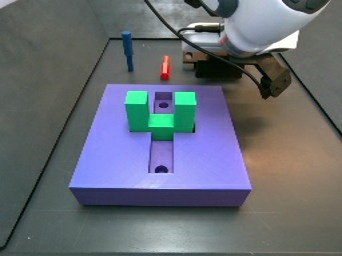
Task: Pick up the brown object. Move up. Place the brown object on the fixture. Regrasp the brown object. Move to above the board. Insert the brown object.
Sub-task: Regrasp the brown object, then move to above the board.
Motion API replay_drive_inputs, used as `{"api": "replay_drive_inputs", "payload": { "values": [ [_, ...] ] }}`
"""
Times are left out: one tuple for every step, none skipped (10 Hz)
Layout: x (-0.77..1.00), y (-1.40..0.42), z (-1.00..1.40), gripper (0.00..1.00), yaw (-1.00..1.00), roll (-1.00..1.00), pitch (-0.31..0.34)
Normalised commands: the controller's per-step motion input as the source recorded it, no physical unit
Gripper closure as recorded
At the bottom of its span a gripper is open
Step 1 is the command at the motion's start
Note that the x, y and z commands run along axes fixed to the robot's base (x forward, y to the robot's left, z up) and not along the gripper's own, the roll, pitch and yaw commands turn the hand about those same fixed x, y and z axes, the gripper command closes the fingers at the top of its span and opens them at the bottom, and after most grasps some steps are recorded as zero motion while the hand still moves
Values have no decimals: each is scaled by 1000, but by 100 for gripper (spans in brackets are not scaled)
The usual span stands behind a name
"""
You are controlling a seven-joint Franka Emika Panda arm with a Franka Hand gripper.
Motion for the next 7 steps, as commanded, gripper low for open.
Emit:
{"api": "replay_drive_inputs", "payload": {
  "values": [
    [0, 0, 0, 100, 0, 0, 0],
    [0, 0, 1400, 100, 0, 0, 0],
    [2, 11, 1400, 100, -16, -46, 17],
    [-14, 39, 1400, 100, -35, -133, 24],
    [-20, 47, 1400, 100, -16, -106, 14],
    [-10, 24, 1400, 100, -7, -53, 36],
    [-14, 25, 1400, 100, -3, -26, 48]
  ]
}}
